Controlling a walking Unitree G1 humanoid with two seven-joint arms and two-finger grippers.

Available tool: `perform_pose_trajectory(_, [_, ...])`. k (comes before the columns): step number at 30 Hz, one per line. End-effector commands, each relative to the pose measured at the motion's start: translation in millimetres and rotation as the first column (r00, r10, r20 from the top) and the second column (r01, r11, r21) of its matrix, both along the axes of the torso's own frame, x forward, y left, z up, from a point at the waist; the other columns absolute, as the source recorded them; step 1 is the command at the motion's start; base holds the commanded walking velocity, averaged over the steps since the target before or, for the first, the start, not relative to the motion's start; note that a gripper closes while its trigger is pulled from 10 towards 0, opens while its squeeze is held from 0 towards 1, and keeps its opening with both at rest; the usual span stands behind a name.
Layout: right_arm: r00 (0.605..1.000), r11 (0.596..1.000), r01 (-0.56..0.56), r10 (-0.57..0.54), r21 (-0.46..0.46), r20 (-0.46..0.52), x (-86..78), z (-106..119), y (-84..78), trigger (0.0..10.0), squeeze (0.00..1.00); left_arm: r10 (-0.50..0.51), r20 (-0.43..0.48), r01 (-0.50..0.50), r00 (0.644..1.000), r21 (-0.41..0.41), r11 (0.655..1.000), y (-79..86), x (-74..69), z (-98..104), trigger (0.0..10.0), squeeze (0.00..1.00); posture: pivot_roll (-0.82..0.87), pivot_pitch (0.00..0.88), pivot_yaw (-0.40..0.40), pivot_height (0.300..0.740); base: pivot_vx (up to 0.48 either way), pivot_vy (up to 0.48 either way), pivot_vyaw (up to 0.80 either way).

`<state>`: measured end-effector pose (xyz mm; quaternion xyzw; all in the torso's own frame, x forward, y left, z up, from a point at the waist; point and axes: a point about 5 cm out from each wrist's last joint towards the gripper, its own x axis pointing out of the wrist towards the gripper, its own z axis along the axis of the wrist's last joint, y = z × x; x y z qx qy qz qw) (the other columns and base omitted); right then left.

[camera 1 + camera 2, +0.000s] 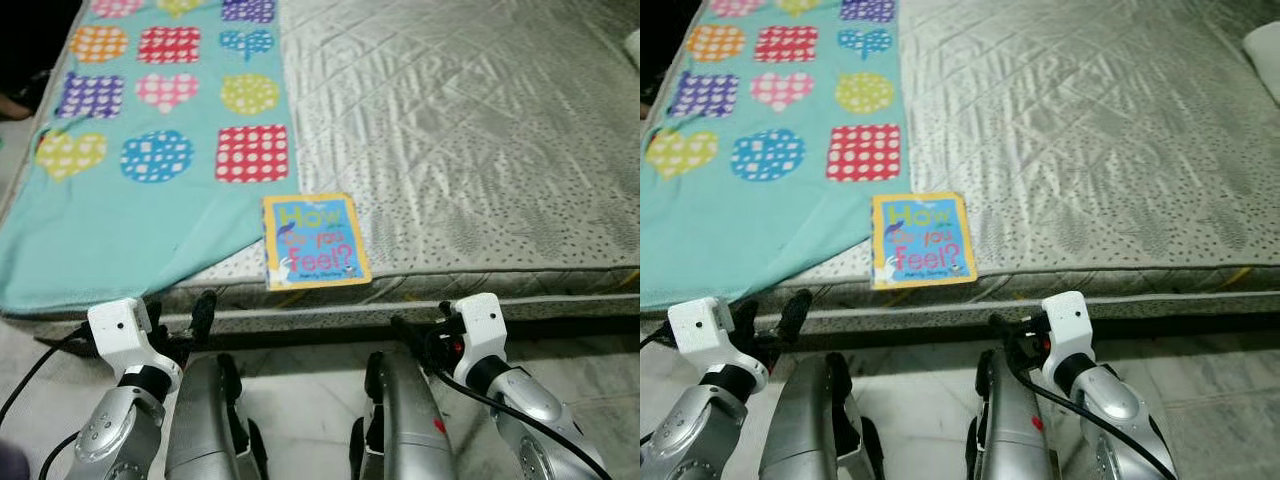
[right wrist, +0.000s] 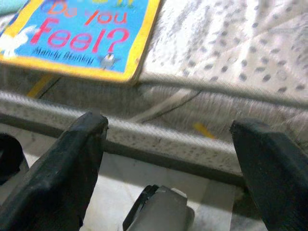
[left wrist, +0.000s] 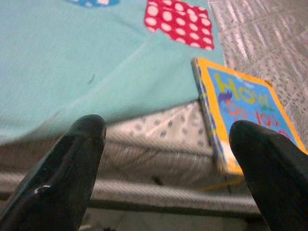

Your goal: Clean up the room

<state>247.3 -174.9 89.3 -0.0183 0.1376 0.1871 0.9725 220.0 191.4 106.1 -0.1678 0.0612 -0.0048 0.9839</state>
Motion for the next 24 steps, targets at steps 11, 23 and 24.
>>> perform_pose_trajectory(11, [0.999,1.000,0.029,-0.029,0.001,-0.022,-1.9,-3.7,-6.7,10.0,0.00,0.015,-0.022,-0.014,1.000,0.029,0.999,1.7,-0.7,-2.4,10.0,0.00,-0.05,0.280,-0.044,0.547,0.145,0.000,0.00])
perform_pose_trajectory(23, [0.999,1.000,0.030,-0.030,0.003,-0.024,-1.8,-3.7,-6.9,10.0,0.00,0.038,-0.044,-0.037,0.998,0.036,0.999,3.5,-0.7,-3.6,10.0,0.00,-0.06,0.281,-0.048,0.547,0.000,0.000,0.00])
perform_pose_trajectory(24, [0.999,1.000,0.031,-0.030,0.003,-0.025,-2.1,-3.7,-7.1,10.0,0.00,0.041,-0.043,-0.040,0.998,0.031,0.999,3.3,-0.2,-3.3,10.0,0.00,-0.06,0.281,-0.048,0.547,0.000,0.000,0.00])
